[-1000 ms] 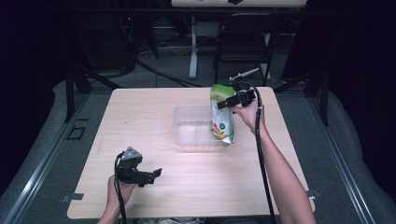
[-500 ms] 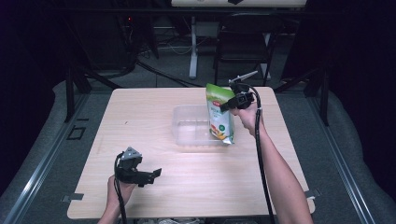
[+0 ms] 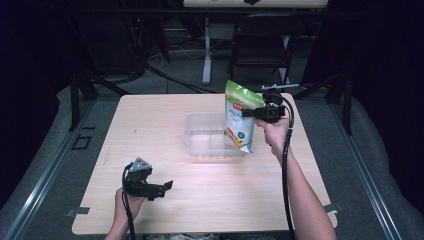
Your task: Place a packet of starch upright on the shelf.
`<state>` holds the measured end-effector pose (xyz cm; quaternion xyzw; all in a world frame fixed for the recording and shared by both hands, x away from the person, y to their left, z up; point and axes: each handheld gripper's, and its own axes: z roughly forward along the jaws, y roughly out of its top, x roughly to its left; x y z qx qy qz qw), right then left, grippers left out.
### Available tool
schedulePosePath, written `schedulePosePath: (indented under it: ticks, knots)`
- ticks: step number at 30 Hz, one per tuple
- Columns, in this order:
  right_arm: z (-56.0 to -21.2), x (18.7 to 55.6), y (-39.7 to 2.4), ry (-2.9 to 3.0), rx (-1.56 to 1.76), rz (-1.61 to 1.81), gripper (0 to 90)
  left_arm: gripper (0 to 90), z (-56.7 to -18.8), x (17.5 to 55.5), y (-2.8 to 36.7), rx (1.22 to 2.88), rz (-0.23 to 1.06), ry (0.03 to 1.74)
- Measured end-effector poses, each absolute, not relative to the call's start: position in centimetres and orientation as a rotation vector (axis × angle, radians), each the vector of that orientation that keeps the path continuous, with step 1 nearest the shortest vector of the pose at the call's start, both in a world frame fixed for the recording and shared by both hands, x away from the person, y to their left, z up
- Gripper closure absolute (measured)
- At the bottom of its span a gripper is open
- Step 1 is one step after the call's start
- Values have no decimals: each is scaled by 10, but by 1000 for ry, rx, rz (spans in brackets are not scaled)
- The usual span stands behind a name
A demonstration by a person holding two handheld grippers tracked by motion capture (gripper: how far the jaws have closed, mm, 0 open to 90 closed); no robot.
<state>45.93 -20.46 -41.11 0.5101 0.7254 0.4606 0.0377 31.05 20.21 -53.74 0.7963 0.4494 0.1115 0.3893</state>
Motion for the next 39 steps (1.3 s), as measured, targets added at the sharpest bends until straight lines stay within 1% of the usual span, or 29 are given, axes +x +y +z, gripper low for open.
schedulePosePath:
  ticks: [13,17,20,27,39]
  knots:
    - [-413,454,-198,2027,1548,1483,900,34,-537,313,199,2040,287,1125]
    - [-421,457,-193,2012,1541,1466,900,34,-536,313,200,2037,281,1125]
    - [-435,463,-188,2002,1548,1447,900,34,-537,313,198,2032,285,1125]
    - [-456,469,-190,1987,1591,1463,900,34,-537,312,199,2040,281,1115]
    - [-470,470,-189,2012,1560,1408,900,34,-537,311,198,2036,277,1122]
